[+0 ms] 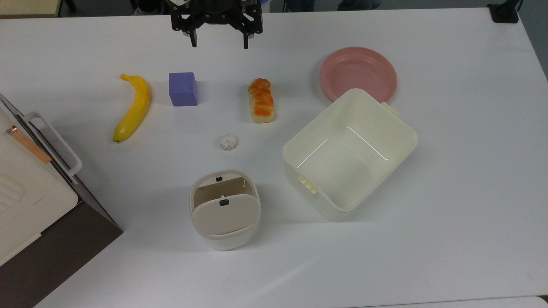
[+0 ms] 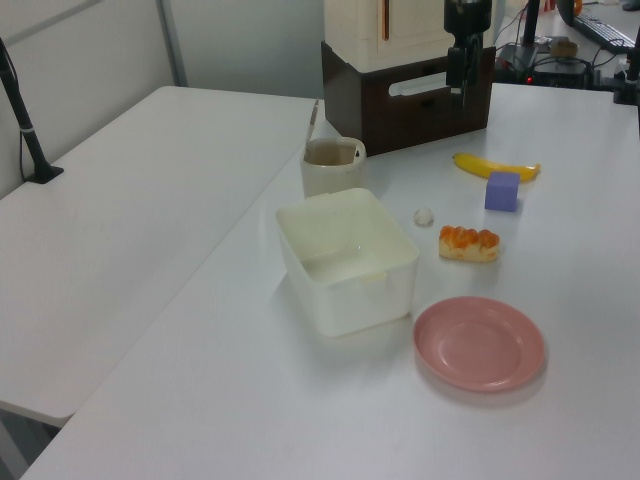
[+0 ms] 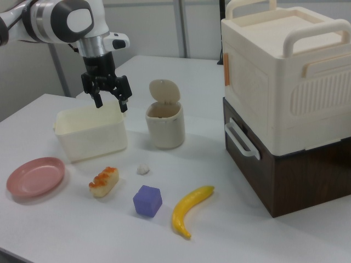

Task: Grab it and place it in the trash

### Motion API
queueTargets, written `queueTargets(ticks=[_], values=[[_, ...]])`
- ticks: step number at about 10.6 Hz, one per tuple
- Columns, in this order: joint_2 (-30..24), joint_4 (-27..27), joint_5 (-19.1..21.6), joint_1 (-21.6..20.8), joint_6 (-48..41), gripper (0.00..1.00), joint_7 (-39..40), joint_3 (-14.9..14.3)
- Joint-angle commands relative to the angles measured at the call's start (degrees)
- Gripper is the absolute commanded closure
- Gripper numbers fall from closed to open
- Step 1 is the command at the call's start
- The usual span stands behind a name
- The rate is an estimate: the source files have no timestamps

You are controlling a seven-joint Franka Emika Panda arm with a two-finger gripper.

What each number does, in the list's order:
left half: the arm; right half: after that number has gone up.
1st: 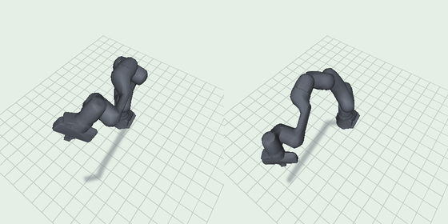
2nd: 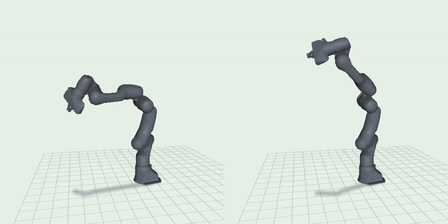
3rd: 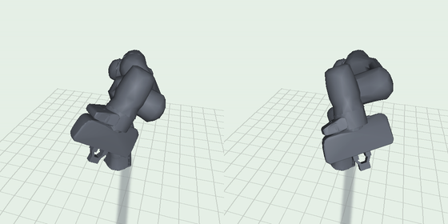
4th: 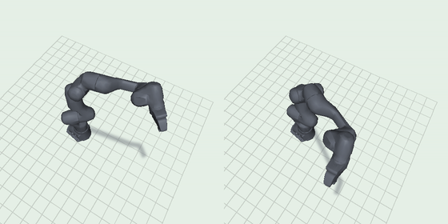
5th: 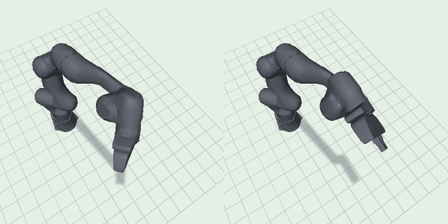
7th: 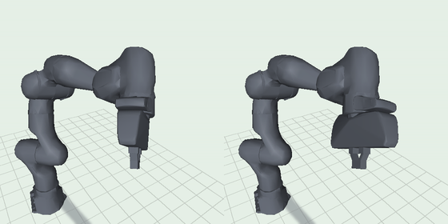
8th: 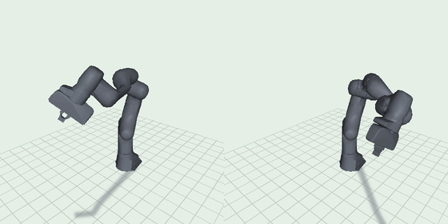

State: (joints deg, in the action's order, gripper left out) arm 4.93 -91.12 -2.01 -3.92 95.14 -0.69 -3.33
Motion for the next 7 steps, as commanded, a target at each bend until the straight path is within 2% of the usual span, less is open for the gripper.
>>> queueTargets(ticks=[1, 7], values=[[-0.8, -1.3, 0.1, -0.5, 0.5, 0.00, -3.2, -0.8], [-0.9, -1.3, 0.2, -0.4, 0.4, 0.00, -2.8, -0.7]])
